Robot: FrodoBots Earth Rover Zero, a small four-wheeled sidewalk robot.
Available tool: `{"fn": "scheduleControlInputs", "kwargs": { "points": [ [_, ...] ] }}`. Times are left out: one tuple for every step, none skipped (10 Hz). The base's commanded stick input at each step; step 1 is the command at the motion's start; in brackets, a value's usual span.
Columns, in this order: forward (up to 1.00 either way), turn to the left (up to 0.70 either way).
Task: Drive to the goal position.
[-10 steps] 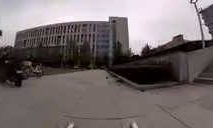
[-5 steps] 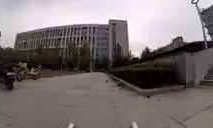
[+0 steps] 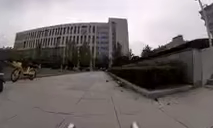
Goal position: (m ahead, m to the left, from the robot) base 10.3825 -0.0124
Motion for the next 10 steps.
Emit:
{"fn": "scheduleControlInputs", "kwargs": {
  "points": [
    [0.7, 0.0],
    [0.7, 0.0],
    [0.7, 0.0],
    [0.7, 0.0],
    [0.7, 0.0],
    [0.7, 0.0],
    [0.7, 0.07],
    [0.7, 0.27],
    [0.7, 0.27],
    [0.7, 0.16]
  ]
}}
